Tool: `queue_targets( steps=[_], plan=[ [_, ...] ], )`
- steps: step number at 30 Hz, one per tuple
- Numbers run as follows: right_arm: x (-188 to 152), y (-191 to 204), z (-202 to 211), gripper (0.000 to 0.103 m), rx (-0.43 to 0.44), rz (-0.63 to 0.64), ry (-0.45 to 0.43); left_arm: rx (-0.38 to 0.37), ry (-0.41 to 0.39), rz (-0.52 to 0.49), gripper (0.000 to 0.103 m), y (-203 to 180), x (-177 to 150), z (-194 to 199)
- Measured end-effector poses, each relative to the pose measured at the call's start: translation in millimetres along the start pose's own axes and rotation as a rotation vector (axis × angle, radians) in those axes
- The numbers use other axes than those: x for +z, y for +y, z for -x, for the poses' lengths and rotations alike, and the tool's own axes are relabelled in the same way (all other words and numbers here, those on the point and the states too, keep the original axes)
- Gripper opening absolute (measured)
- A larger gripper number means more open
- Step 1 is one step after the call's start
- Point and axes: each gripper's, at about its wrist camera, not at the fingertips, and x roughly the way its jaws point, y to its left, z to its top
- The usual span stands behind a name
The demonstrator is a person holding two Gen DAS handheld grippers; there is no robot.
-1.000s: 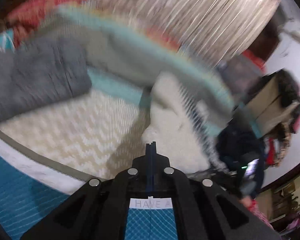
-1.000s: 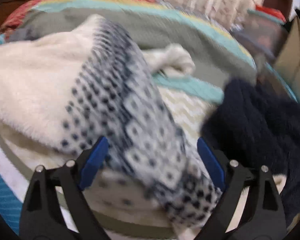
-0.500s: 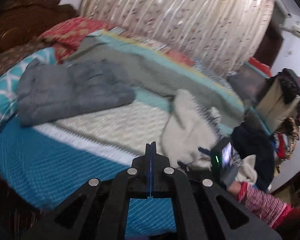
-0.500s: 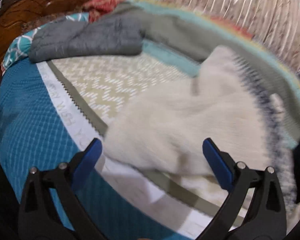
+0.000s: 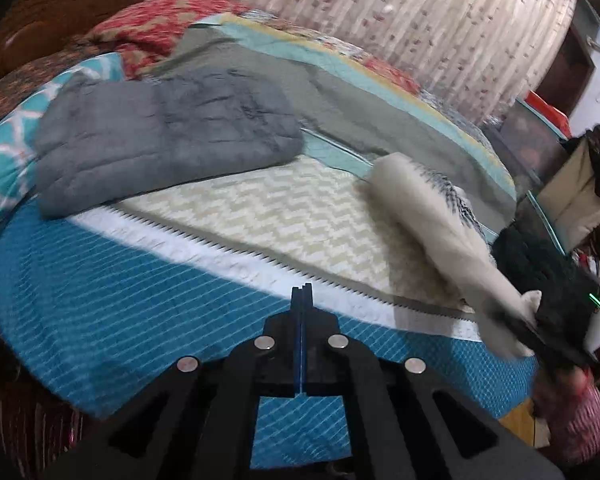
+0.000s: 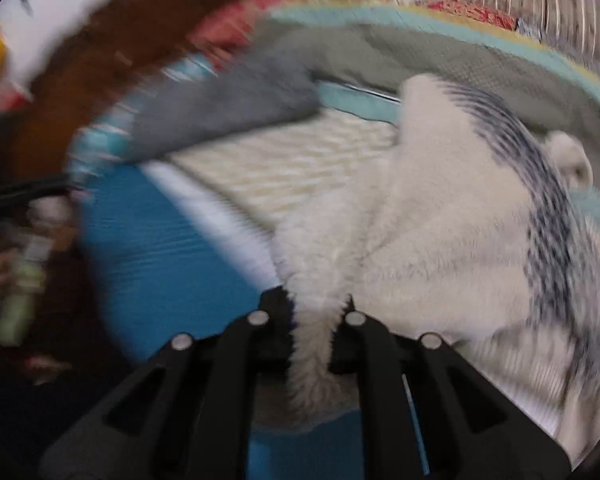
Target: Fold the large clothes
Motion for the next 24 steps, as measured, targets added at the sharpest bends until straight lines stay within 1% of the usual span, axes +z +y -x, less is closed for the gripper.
queue_targets(
  steps=[1,2,3,4,5,6,7,8,9,10,11,12,13,14,15,16,17,18,19,20,21,22,23,24],
  plan=[
    [-19,7,19,0.008,0.087,0.000,-0.003,-0.021,0.007,-0.015,0.026,-8,4,-9],
    [-39,9,40,0.009,0.144,-0.013,-0.007,-0.051,0.017,-0.035,0.026,-21,9,-21],
    [-59,9,57,0.009,0.164,-0.045,-0.015,-0.071,0.028,-0.053,0.026,-32,13,-34],
    [-83,4,73,0.010,0.135,-0.106,-0.030,-0.086,0.039,-0.072,0.026,-43,16,-47],
    [-104,-4,82,0.020,0.055,-0.173,-0.038,-0.091,0.058,-0.102,0.026,-58,20,-65],
    [-129,-16,93,0.027,-0.060,-0.266,-0.050,-0.086,0.076,-0.128,0.026,-69,25,-82],
    [-144,-24,100,0.043,-0.110,-0.323,-0.060,-0.079,0.091,-0.144,0.026,-77,27,-94],
    [-160,-32,108,0.061,-0.153,-0.390,-0.086,-0.073,0.111,-0.167,0.026,-87,30,-109],
    [-177,-41,120,0.067,-0.203,-0.459,-0.134,-0.071,0.142,-0.197,0.026,-97,31,-125],
    [-184,-46,128,0.073,-0.232,-0.488,-0.161,-0.072,0.174,-0.218,0.026,-105,32,-138],
    [-189,-52,137,0.076,-0.267,-0.519,-0.190,-0.079,0.194,-0.230,0.026,-110,29,-146],
    [-191,-57,145,0.077,-0.281,-0.537,-0.216,-0.093,0.216,-0.244,0.026,-116,25,-154],
    [-184,-64,145,0.079,-0.294,-0.546,-0.231,-0.094,0.239,-0.268,0.027,-121,21,-164],
    [-176,-72,147,0.083,-0.327,-0.555,-0.250,-0.076,0.255,-0.285,0.027,-125,16,-173],
    [-168,-79,146,0.085,-0.364,-0.557,-0.260,-0.064,0.277,-0.285,0.027,-125,11,-181],
    [-157,-85,144,0.087,-0.383,-0.555,-0.261,-0.061,0.313,-0.271,0.027,-124,5,-192],
    [-150,-98,143,0.087,-0.394,-0.553,-0.259,-0.071,0.378,-0.238,0.027,-123,-6,-206],
    [-134,-111,130,0.087,-0.395,-0.555,-0.251,-0.103,0.427,-0.211,0.027,-122,-17,-213],
    [-121,-121,119,0.087,-0.393,-0.553,-0.244,-0.141,0.441,-0.198,0.026,-122,-25,-214],
    [-104,-128,102,0.087,-0.397,-0.544,-0.236,-0.191,0.420,-0.200,0.026,-127,-35,-206],
    [-78,-135,87,0.087,-0.400,-0.515,-0.227,-0.230,0.408,-0.230,0.026,-135,-44,-196],
    [-60,-140,76,0.087,-0.402,-0.493,-0.228,-0.273,0.410,-0.273,0.026,-145,-53,-186],
    [-37,-144,64,0.087,-0.402,-0.473,-0.236,-0.312,0.404,-0.334,0.026,-157,-67,-170],
    [-9,-144,51,0.087,-0.395,-0.443,-0.242,-0.333,0.396,-0.387,0.026,-167,-77,-158]
  ],
)
